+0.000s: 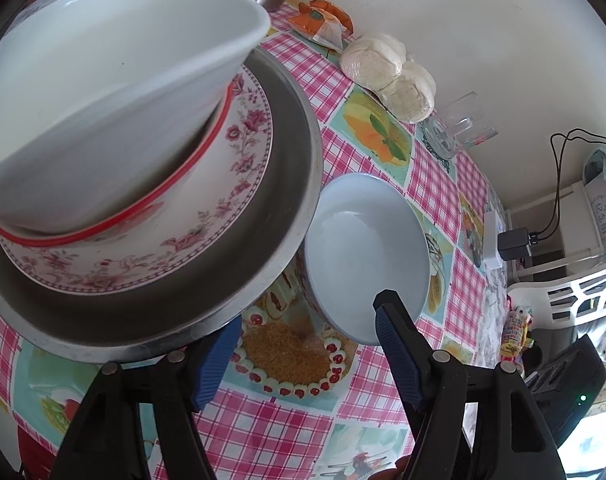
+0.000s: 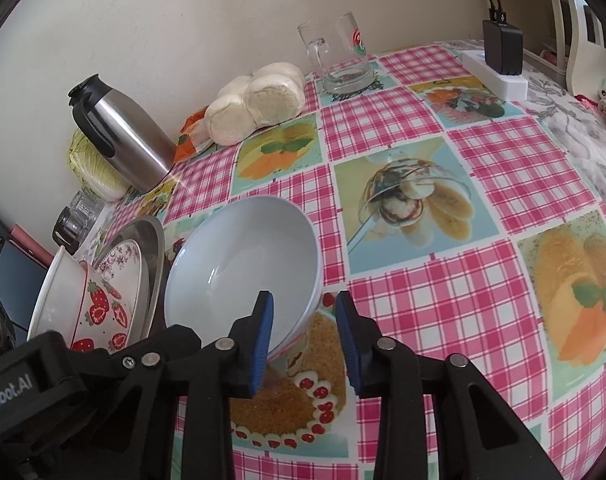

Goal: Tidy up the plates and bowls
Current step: 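Close both tools on the pale blue bowl rim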

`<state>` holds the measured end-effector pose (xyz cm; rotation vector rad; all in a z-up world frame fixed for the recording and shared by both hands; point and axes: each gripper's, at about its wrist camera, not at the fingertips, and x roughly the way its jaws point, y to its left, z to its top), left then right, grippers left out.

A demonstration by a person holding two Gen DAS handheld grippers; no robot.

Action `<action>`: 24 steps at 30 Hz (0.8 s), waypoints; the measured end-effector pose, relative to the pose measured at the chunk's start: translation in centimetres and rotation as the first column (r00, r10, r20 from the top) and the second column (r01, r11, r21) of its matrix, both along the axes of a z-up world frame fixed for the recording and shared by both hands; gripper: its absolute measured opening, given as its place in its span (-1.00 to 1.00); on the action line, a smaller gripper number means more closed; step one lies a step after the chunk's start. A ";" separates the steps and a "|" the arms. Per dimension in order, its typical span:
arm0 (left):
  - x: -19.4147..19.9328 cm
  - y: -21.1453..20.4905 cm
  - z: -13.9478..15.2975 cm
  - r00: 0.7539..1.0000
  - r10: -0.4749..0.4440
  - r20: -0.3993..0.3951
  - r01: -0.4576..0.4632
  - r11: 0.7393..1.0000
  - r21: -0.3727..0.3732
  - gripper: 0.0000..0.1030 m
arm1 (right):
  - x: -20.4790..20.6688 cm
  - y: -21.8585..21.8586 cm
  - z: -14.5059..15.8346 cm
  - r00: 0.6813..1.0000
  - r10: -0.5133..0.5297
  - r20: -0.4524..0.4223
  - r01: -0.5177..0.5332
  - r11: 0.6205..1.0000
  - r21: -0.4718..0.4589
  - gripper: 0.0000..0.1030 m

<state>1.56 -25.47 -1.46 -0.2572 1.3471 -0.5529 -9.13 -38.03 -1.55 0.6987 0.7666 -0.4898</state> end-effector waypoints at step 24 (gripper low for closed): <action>-0.4 -0.6 -0.2 0.999 -0.029 0.036 0.028 0.999 0.030 0.27 | -2.0 -2.0 -0.1 0.999 -0.045 0.016 0.044 0.998 0.036 -0.81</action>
